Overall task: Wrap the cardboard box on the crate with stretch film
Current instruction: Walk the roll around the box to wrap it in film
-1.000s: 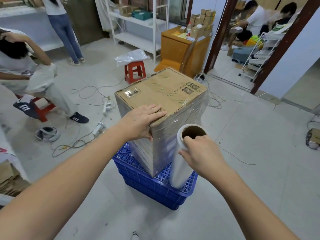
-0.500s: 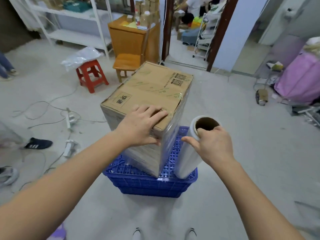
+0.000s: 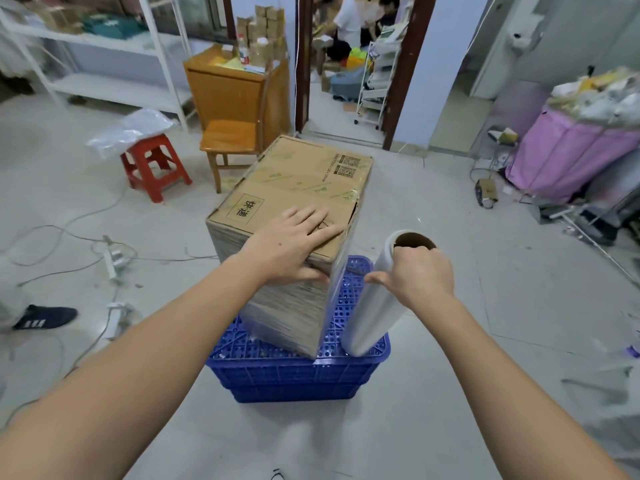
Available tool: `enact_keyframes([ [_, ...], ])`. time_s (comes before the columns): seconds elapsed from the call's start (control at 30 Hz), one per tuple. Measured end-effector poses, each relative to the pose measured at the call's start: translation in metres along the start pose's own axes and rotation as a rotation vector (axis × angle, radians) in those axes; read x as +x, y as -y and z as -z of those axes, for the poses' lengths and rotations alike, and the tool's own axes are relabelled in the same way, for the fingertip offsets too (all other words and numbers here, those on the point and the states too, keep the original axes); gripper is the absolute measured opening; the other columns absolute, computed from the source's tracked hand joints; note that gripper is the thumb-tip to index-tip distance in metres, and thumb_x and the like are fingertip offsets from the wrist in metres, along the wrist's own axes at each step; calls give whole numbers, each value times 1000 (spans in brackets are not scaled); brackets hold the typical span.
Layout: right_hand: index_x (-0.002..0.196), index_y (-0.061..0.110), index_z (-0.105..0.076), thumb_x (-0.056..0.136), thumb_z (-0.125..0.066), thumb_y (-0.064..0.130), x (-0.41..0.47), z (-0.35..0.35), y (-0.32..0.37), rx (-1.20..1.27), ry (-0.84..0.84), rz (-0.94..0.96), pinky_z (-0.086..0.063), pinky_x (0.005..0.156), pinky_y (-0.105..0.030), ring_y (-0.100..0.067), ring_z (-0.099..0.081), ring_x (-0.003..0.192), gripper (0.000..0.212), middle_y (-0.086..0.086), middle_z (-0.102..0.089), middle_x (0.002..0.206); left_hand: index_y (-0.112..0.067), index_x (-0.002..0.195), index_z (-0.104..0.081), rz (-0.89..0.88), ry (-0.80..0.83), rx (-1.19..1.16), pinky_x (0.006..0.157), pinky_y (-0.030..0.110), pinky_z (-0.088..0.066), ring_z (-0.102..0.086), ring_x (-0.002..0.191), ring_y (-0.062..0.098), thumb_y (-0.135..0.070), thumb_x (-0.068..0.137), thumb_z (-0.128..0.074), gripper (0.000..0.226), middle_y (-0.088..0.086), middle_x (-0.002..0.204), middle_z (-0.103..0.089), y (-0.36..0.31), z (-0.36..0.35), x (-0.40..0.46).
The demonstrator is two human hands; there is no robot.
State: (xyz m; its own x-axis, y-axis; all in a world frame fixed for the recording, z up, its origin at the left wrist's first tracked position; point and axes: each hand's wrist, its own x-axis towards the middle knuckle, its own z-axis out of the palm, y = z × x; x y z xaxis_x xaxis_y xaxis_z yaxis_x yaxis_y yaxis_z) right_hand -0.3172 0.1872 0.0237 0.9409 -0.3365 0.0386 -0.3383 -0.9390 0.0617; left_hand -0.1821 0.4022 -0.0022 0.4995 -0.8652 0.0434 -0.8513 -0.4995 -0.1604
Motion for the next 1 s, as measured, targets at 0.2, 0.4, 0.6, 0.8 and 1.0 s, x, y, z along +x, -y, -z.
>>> enact_keyframes([
  [0.2, 62, 21, -45, 80, -58, 68, -19, -6, -19, 4, -23, 218, -33, 56, -30, -18, -52, 67, 53, 6, -52, 62, -38, 162, 5, 27, 22, -14, 128, 48, -11, -10, 158, 30, -90, 82, -32, 102, 11, 172, -9, -1, 3, -4],
  [0.4, 64, 21, -52, 76, -60, 67, -27, -3, -35, 75, -18, 375, -39, 61, -30, -16, -49, 76, 48, 8, -53, 64, -40, 162, 4, 59, 15, -32, 128, 47, -10, -9, 158, 30, -87, 86, -37, 98, 9, 172, -8, -6, 1, -10],
  [0.6, 58, 25, -34, 70, -68, 55, -38, -13, -25, 85, 28, 755, -43, 71, -31, -18, -36, 67, 47, 15, -27, 52, -41, 162, 3, 90, 41, -36, 128, 47, -10, -8, 159, 29, -88, 83, -34, 99, 8, 173, -7, -17, 6, 1],
  [0.8, 80, 25, -43, 80, -63, 47, -51, -1, -14, 4, 46, 638, -43, 85, -31, -20, -44, 79, 30, 7, -51, 73, -42, 162, 1, 113, 29, -50, 129, 47, -9, -8, 159, 27, -87, 83, -37, 99, 7, 173, -8, -18, 7, 0],
  [1.0, 93, 21, -37, 88, -45, 72, -81, 5, 2, 32, 2, 281, -31, 68, -32, -22, -49, 71, 52, 7, -49, 66, -42, 161, 3, 98, 9, -50, 128, 48, -11, -9, 158, 28, -88, 83, -36, 99, 7, 172, -8, -20, 4, 5],
])
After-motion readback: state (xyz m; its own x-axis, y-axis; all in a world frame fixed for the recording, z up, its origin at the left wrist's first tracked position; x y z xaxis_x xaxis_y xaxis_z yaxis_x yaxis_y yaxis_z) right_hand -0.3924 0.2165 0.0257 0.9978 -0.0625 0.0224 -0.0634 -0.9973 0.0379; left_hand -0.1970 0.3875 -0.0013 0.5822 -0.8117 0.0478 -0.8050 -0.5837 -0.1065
